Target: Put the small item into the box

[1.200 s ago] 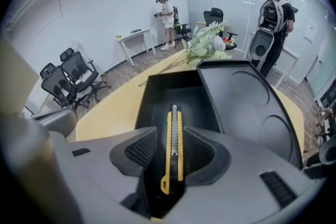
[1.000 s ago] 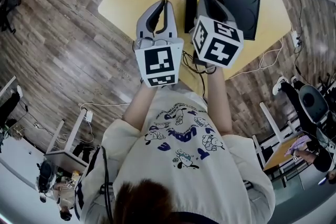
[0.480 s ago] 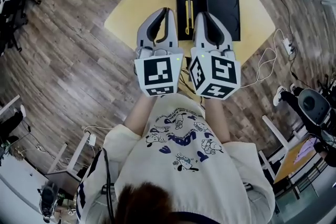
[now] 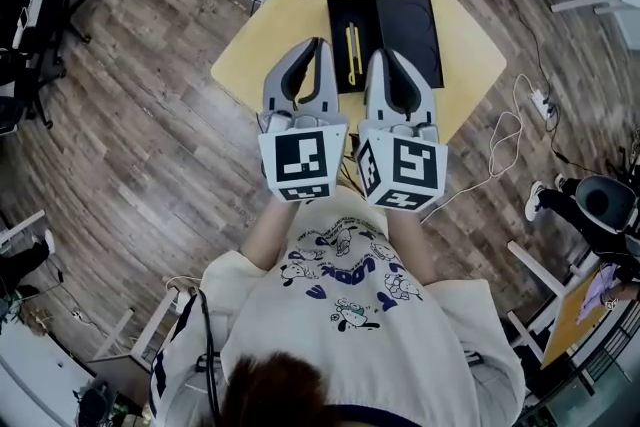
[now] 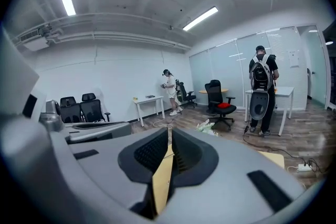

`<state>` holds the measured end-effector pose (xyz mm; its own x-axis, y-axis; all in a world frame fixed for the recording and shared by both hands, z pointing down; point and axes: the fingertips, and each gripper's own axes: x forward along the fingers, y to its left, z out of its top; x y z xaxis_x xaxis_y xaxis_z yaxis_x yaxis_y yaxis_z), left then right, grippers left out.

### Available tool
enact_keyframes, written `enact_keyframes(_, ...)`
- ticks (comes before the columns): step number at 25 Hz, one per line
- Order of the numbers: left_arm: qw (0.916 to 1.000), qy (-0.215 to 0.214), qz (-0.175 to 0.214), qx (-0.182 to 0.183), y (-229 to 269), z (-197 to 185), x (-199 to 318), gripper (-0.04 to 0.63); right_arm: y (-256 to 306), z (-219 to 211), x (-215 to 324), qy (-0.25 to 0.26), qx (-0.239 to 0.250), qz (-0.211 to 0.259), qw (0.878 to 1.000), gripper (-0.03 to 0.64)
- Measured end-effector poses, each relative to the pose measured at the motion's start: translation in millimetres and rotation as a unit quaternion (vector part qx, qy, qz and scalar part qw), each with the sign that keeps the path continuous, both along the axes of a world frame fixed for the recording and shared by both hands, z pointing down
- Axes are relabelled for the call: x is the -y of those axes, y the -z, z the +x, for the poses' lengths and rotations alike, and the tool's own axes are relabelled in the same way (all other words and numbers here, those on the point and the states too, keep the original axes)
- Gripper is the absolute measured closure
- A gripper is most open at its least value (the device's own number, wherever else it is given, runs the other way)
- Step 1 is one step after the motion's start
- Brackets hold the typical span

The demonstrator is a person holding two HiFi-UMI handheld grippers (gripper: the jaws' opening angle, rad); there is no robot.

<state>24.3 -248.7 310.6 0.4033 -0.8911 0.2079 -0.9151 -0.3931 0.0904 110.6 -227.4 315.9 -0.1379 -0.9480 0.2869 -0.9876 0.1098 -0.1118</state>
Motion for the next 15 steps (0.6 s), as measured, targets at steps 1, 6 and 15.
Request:
enact_keyframes(1,1.0000,-0.001,0.004,0.000,3.1,0.8,-2.5,0.574,3.4,-0.3,-2.7,0.000,-0.001,0.007,1.000,0.574)
enact_keyframes(6,0.9997,-0.007,0.025,0.003,18.9,2.2,-15.1,0.574,12.9,-3.5,-16.0,0.004,-0.005,0.025,1.000,0.577)
enact_keyframes(15,0.9989,-0.004,0.047,0.004,36.1,0.0,-34.6,0.574,32.3,-5.0,-33.0,0.012,-0.006,0.056,0.998,0.577)
